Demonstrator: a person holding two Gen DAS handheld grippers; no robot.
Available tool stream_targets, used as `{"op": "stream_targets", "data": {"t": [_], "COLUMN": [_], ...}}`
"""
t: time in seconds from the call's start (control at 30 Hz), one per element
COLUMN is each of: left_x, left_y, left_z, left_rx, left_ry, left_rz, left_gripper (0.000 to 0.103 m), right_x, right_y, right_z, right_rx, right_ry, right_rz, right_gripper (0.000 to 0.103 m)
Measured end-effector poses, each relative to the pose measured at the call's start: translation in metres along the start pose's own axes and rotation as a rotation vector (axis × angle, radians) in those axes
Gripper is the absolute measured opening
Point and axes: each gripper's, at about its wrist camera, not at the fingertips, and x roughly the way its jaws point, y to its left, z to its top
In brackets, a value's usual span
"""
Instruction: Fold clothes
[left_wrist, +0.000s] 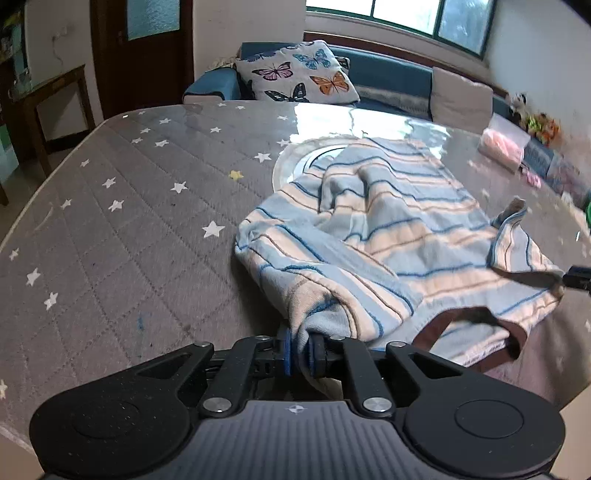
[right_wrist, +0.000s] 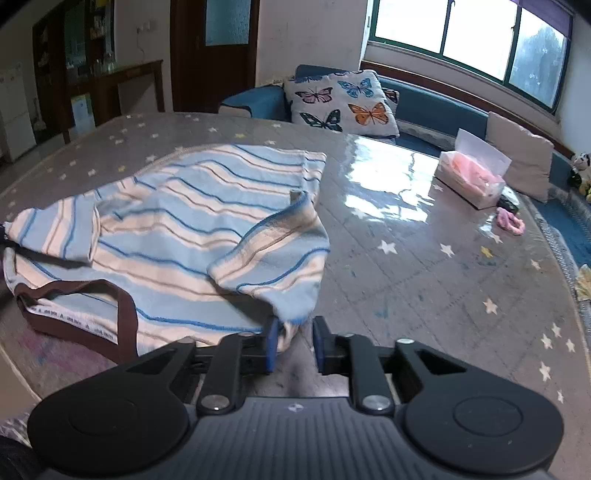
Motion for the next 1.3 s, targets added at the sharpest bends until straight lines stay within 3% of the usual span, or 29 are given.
{"op": "stream_targets", "data": {"t": [0.03, 0.1, 0.17, 0.3, 0.5, 0.87, 1.13, 1.3], "left_x": [-0.002, -0.006, -0.010, -0.016, -0.025, -0.033, 0.010, 0.040], "left_y": [-0.002, -0.006, -0.008, -0.010, -0.022, -0.048, -0.077, -0.083], "left_z": [0.000, 0.000, -0.002, -0.002, -0.005, -0.011, -0.010, -0.005], "left_rx": [0.019, 0.061, 0.084, 0.097, 0.171, 0.294, 0.351, 0.348], "left_ry": [-0.008, -0.031, -0.052, -0.078, -0.118, -0.174, -0.117, -0.077], "left_rz": [0.005, 0.028, 0.043, 0.058, 0.067, 0.031, -0.041, -0.060], "left_gripper": [0.013, 0.031, 0.041, 0.048, 0.052, 0.060, 0.059, 0.055], "right_x": [-0.001, -0.006, -0.011, -0.003, 0.027, 0.066, 0.070, 0.069], "right_y": [0.001, 0.002, 0.003, 0.007, 0.028, 0.042, 0.044, 0.041], "right_z": [0.000, 0.000, 0.004, 0.010, 0.014, 0.016, 0.016, 0.015], "right_rx": [-0.008, -0.022, -0.031, -0.041, -0.079, -0.106, -0.109, -0.103], "right_ry": [0.000, -0.017, -0.036, -0.048, -0.029, 0.016, 0.006, -0.004], "right_rz": [-0.009, -0.030, -0.036, 0.002, 0.080, 0.100, 0.082, 0.072], "right_gripper": [0.023, 0.031, 0.031, 0.031, 0.031, 0.030, 0.027, 0.016]}}
